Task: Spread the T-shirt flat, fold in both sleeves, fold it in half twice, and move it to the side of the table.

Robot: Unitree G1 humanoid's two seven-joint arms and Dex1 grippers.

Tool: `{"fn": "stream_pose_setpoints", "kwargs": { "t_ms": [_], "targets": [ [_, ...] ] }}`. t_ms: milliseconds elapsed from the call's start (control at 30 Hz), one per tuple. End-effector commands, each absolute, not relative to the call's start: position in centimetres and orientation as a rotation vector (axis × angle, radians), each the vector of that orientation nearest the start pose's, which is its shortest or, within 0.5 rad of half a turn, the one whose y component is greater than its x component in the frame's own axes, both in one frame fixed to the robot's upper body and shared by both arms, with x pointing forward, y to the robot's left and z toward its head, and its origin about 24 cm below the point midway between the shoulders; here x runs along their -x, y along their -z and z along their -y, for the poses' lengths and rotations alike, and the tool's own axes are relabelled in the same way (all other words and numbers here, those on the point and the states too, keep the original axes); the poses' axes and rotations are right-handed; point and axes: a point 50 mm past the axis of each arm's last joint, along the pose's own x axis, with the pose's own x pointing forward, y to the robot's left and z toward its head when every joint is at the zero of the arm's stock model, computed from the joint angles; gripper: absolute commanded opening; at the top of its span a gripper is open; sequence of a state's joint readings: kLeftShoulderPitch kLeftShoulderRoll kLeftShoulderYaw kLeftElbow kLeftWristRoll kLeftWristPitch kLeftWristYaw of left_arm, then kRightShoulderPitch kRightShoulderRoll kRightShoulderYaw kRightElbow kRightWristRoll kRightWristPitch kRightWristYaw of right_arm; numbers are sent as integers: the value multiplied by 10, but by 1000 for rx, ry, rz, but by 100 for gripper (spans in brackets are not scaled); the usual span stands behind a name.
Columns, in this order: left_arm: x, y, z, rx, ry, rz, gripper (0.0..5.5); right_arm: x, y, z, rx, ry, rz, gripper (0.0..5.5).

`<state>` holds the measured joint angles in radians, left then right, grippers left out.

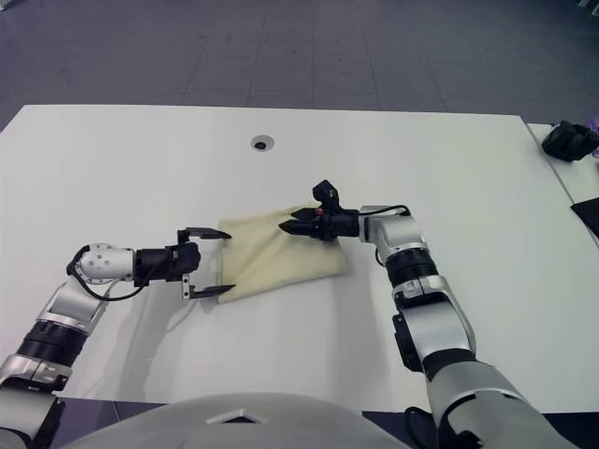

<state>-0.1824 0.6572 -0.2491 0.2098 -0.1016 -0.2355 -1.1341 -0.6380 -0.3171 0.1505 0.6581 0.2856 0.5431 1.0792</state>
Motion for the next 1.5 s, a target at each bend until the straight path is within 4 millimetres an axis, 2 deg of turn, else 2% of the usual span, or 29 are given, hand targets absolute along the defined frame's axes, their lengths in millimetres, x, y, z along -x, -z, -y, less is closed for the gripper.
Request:
{"fn": "stream_pose_setpoints", "kwargs": {
  "t_ms": [33, 133, 233, 400, 567, 667, 733, 800, 900, 933, 1067, 1167, 1233, 1333, 1400, 1500],
  "targets": [
    [-251, -33, -188, -506, 1315, -348, 540, -318, -55, 153, -275, -1092, -575, 385],
    [-262, -43, -188, -449, 1295, -341, 540, -320, -84, 147, -372, -1187, -486, 433],
    [-267, -51, -206, -460, 1282, -407, 540, -319, -100, 137, -384, -1286, -463, 486],
    [-279, -77, -224, -440, 1280, -402, 540, -322, -84, 127, -309, -1340, -582, 402],
    [-299, -110, -214, -409, 1279, -248, 540, -320, -74, 109, -299, -1467, -669, 316],
    [-303, -131, -218, -376, 1249, -172, 540, -321, -59, 108, -267, -1428, -734, 256],
    [-307, -148, -222, -367, 1185, -105, 540, -324, -44, 115, -260, -1297, -795, 284],
    [-310, -162, -227, -349, 1091, -30, 540, -329, -28, 127, -325, -1066, -871, 315],
    [-311, -168, -236, -328, 968, 28, 540, -331, -10, 157, -418, -688, -945, 355],
    [-311, -167, -238, -328, 933, 36, 540, -332, -6, 171, -436, -555, -929, 371],
    [-311, -158, -234, -309, 829, 82, 540, -333, -4, 249, -470, 33, -756, 427],
    [-312, -152, -223, -273, 722, 137, 540, -312, -7, 315, -352, 454, -682, 470],
    [-317, -148, -218, -214, 625, 169, 540, -294, -7, 344, -323, 650, -662, 501],
    [-319, -139, -215, -232, 501, 174, 540, -280, -3, 359, -348, 814, -631, 539],
    [-318, -135, -213, -232, 440, 181, 540, -279, -1, 357, -373, 855, -608, 539],
    [-314, -130, -208, -225, 383, 187, 540, -289, -4, 347, -350, 825, -578, 539]
  ]
}}
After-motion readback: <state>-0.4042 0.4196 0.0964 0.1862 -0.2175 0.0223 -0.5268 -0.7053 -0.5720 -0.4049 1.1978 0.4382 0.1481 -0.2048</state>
